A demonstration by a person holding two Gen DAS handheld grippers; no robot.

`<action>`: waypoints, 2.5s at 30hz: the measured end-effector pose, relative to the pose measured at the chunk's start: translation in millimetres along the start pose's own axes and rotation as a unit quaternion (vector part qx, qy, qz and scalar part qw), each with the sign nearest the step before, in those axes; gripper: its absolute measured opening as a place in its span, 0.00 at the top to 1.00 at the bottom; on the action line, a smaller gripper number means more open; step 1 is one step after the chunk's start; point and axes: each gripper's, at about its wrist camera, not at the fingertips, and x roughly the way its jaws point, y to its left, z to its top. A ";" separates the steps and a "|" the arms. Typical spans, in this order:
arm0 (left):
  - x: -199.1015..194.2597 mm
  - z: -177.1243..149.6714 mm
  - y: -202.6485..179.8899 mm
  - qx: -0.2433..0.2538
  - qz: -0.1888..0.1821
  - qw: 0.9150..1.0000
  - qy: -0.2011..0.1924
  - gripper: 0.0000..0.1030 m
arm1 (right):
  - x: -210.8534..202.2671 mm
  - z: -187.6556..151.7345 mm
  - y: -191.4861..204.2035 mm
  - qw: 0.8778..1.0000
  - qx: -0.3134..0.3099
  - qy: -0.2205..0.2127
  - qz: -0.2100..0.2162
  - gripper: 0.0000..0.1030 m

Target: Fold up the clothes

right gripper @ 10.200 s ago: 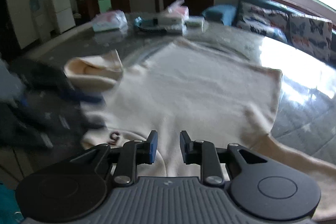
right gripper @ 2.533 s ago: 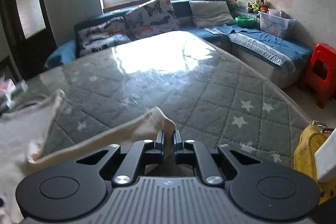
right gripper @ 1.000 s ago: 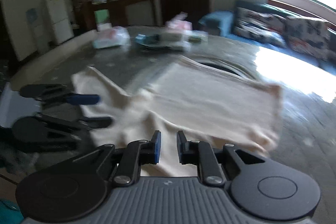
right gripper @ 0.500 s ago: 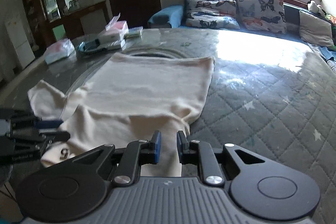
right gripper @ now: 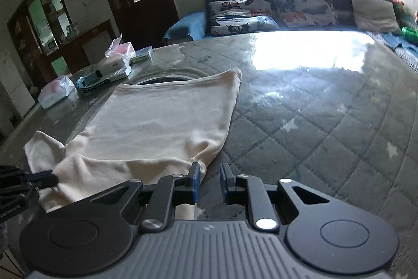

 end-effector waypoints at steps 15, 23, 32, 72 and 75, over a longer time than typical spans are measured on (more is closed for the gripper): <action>-4.2 -3.0 9.1 0.007 0.011 1.000 0.021 0.92 | 14.0 2.8 24.9 0.999 -0.048 -0.002 0.014 0.84; -0.6 16.4 2.2 0.000 -0.016 1.000 0.003 0.92 | 19.0 3.6 39.2 0.996 -0.088 0.002 0.004 0.84; 37.5 23.7 -9.1 -0.003 -0.012 1.000 0.009 0.91 | 35.0 1.1 53.3 0.993 -0.114 0.020 0.001 0.84; -18.3 -41.3 193.8 -0.268 0.280 0.921 0.021 0.56 | 41.6 -23.5 170.0 0.956 -0.268 0.046 0.107 0.73; -15.1 -45.0 202.4 -0.287 0.273 0.918 0.027 0.57 | 38.9 -22.7 166.1 0.958 -0.263 0.044 0.104 0.72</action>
